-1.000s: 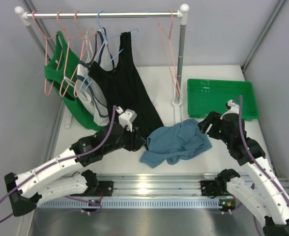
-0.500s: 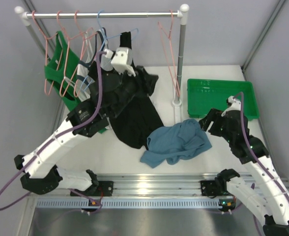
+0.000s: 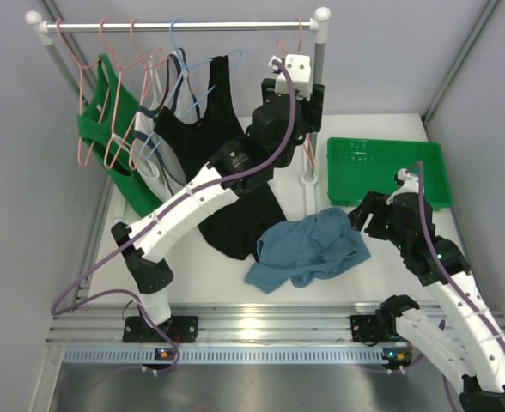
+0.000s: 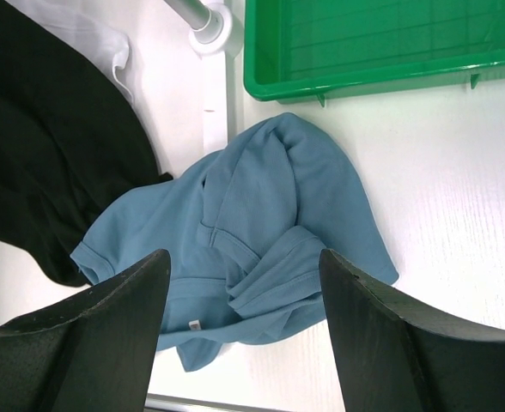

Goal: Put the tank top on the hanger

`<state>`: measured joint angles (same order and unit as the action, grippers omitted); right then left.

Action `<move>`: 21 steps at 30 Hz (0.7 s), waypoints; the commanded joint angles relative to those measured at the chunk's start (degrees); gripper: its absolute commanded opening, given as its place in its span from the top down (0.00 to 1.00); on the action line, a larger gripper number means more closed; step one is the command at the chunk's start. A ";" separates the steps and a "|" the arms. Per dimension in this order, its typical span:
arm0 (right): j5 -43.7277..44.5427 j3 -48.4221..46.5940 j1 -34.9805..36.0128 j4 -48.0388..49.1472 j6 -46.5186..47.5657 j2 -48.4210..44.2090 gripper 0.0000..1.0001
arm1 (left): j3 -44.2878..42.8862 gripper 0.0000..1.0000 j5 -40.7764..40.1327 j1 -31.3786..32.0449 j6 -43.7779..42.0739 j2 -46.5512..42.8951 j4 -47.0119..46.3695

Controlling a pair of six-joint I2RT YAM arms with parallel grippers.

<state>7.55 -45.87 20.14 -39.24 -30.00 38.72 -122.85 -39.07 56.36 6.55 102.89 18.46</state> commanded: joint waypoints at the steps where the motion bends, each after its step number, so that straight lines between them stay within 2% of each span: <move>1: 0.89 -2.03 0.78 -0.57 0.73 -1.10 0.30 | -3.28 0.31 -3.55 -0.02 -2.94 1.07 -1.94; 13: 0.45 -0.98 0.69 -1.10 0.73 -2.42 0.30 | -2.13 0.36 -8.83 -0.02 -3.21 5.48 2.46; 21: 0.45 -0.71 0.78 -1.36 0.73 -3.47 0.30 | -0.73 0.46 -9.18 -0.20 -3.91 5.21 4.48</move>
<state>7.53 -45.84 20.14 -40.34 -30.00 36.25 -123.00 -47.05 56.34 4.01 108.53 22.13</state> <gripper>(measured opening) 0.698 0.553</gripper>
